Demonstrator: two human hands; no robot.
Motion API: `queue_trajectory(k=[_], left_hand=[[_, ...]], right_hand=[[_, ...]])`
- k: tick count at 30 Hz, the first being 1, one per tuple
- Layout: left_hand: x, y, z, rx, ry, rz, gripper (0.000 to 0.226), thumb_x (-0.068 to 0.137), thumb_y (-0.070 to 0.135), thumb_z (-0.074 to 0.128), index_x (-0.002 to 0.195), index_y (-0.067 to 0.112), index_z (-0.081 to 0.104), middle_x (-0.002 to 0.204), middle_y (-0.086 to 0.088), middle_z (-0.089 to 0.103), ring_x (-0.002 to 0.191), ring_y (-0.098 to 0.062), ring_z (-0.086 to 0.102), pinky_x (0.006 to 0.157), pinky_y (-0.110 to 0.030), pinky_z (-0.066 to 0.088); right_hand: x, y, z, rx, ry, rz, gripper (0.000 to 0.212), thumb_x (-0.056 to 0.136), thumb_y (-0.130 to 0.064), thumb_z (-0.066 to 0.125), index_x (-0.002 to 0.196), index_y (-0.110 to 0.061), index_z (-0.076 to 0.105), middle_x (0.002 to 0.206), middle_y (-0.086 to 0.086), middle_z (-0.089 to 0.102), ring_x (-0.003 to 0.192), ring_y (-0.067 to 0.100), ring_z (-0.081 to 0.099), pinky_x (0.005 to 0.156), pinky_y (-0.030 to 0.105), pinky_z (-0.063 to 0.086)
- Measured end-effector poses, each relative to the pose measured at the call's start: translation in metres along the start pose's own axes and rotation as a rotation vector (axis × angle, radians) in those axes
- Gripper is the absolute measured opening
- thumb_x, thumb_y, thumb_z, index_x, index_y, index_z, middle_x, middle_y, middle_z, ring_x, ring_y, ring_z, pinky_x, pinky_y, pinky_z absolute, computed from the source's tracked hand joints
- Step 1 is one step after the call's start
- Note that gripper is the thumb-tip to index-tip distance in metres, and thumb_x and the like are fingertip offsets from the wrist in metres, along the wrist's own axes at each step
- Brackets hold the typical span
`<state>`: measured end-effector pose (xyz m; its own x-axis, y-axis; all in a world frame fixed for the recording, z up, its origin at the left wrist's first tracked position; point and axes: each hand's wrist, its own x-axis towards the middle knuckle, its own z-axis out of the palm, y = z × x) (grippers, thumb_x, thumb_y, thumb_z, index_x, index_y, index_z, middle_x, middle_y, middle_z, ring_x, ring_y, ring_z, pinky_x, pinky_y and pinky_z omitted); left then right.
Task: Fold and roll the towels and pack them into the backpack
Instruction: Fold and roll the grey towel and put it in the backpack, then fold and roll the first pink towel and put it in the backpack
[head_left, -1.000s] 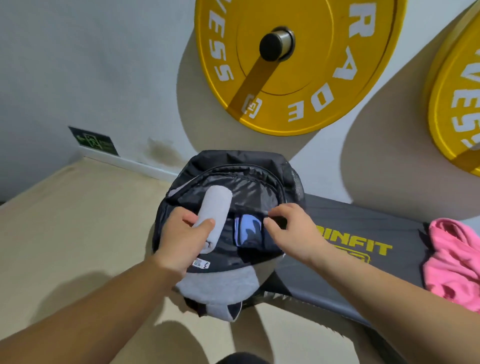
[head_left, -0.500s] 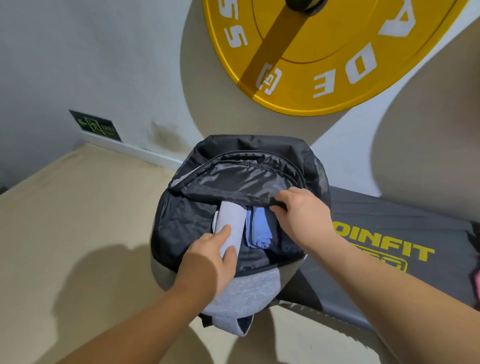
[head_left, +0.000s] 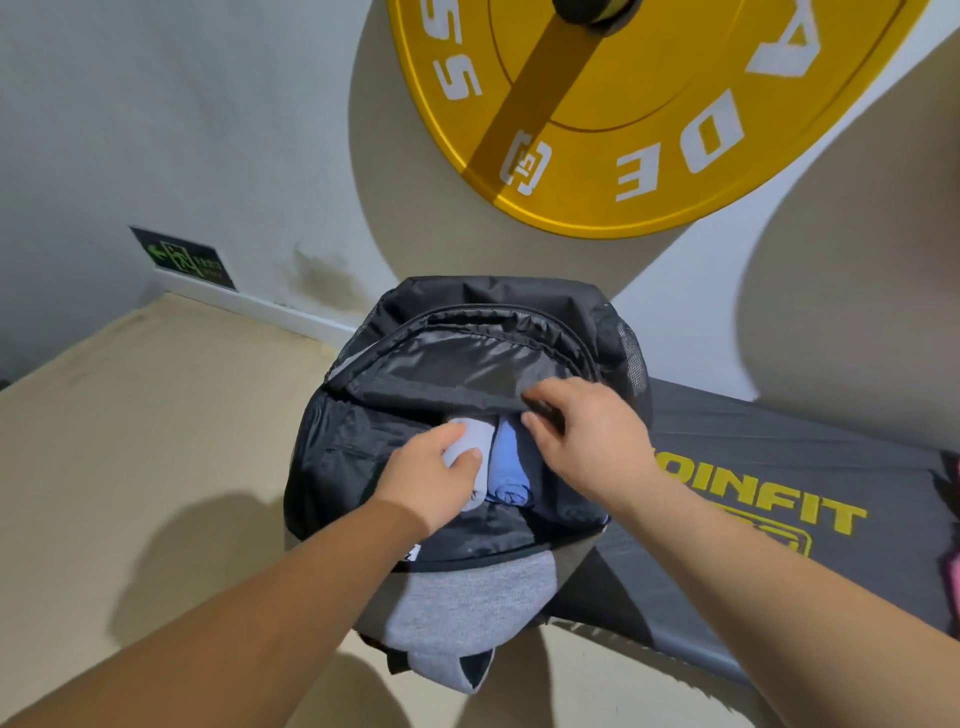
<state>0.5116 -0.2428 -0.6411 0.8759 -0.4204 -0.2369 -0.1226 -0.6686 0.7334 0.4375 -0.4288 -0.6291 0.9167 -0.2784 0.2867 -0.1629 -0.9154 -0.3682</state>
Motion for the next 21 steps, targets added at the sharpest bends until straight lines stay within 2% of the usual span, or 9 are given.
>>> queue_trajectory(k=[2, 4, 7, 10, 12, 15, 17, 21], left_hand=[[-0.007, -0.002, 0.0, 0.074, -0.071, -0.013, 0.052, 0.103, 0.039, 0.047, 0.155, 0.033, 0.04, 0.161, 0.003, 0.039, 0.147, -0.02, 0.037, 0.117, -0.031, 0.031], [-0.012, -0.002, -0.005, 0.122, -0.065, 0.0, 0.052, 0.105, 0.037, 0.044, 0.156, 0.028, 0.039, 0.16, 0.0, 0.04, 0.146, -0.021, 0.037, 0.117, -0.032, 0.031], [-0.026, 0.009, -0.015, 0.169, 0.043, 0.082, 0.039, 0.104, 0.029, 0.051, 0.14, 0.016, 0.058, 0.139, -0.004, 0.059, 0.126, -0.02, 0.055, 0.104, -0.03, 0.042], [-0.041, 0.037, -0.016, 0.102, 0.041, 0.144, 0.027, 0.099, 0.019, 0.056, 0.125, 0.017, 0.066, 0.117, 0.0, 0.069, 0.103, -0.015, 0.065, 0.088, -0.028, 0.05], [-0.049, 0.066, -0.008, 0.093, 0.003, 0.203, 0.02, 0.098, 0.017, 0.058, 0.114, 0.019, 0.07, 0.099, 0.007, 0.07, 0.083, -0.007, 0.064, 0.076, -0.021, 0.047], [-0.063, 0.122, 0.021, 0.115, -0.049, 0.301, 0.016, 0.095, 0.015, 0.061, 0.092, 0.022, 0.076, 0.076, 0.011, 0.068, 0.067, -0.006, 0.061, 0.063, -0.015, 0.047], [-0.074, 0.163, 0.05, 0.125, -0.091, 0.37, 0.015, 0.092, 0.013, 0.062, 0.089, 0.019, 0.076, 0.072, 0.011, 0.068, 0.066, -0.006, 0.061, 0.062, -0.012, 0.046], [-0.098, 0.229, 0.123, 0.121, -0.224, 0.459, 0.013, 0.09, 0.015, 0.064, 0.085, 0.019, 0.076, 0.064, 0.011, 0.064, 0.059, -0.007, 0.057, 0.057, -0.016, 0.045]], right_hand=[[-0.008, 0.004, 0.001, -0.072, -0.101, -0.079, 0.038, 0.092, -0.046, 0.058, 0.123, -0.026, 0.069, 0.105, 0.003, 0.07, 0.097, 0.032, 0.063, 0.086, 0.04, 0.052], [-0.011, 0.005, -0.007, -0.031, -0.152, -0.079, 0.042, 0.095, -0.046, 0.054, 0.129, -0.024, 0.067, 0.116, 0.001, 0.069, 0.107, 0.029, 0.061, 0.094, 0.04, 0.05], [-0.018, 0.004, -0.028, 0.069, -0.086, -0.057, 0.029, 0.097, -0.036, 0.055, 0.12, -0.024, 0.07, 0.116, -0.003, 0.067, 0.113, 0.023, 0.059, 0.094, 0.039, 0.052], [-0.028, 0.01, -0.052, 0.032, -0.041, -0.029, 0.022, 0.097, -0.033, 0.055, 0.106, -0.024, 0.073, 0.104, -0.003, 0.066, 0.106, 0.023, 0.058, 0.084, 0.039, 0.053], [-0.038, 0.02, -0.071, 0.009, -0.079, 0.029, 0.023, 0.096, -0.037, 0.053, 0.101, -0.025, 0.072, 0.099, -0.002, 0.062, 0.105, 0.023, 0.058, 0.08, 0.039, 0.053], [-0.057, 0.046, -0.104, -0.033, -0.152, 0.148, 0.023, 0.094, -0.04, 0.051, 0.101, -0.026, 0.068, 0.098, -0.003, 0.06, 0.109, 0.023, 0.057, 0.08, 0.038, 0.053], [-0.074, 0.072, -0.126, -0.056, -0.178, 0.237, 0.024, 0.093, -0.04, 0.052, 0.106, -0.027, 0.068, 0.107, -0.002, 0.063, 0.113, 0.023, 0.059, 0.085, 0.037, 0.054], [-0.122, 0.151, -0.169, -0.112, -0.168, 0.461, 0.027, 0.089, -0.033, 0.054, 0.11, -0.025, 0.069, 0.118, 0.003, 0.069, 0.113, 0.027, 0.063, 0.088, 0.037, 0.055]])
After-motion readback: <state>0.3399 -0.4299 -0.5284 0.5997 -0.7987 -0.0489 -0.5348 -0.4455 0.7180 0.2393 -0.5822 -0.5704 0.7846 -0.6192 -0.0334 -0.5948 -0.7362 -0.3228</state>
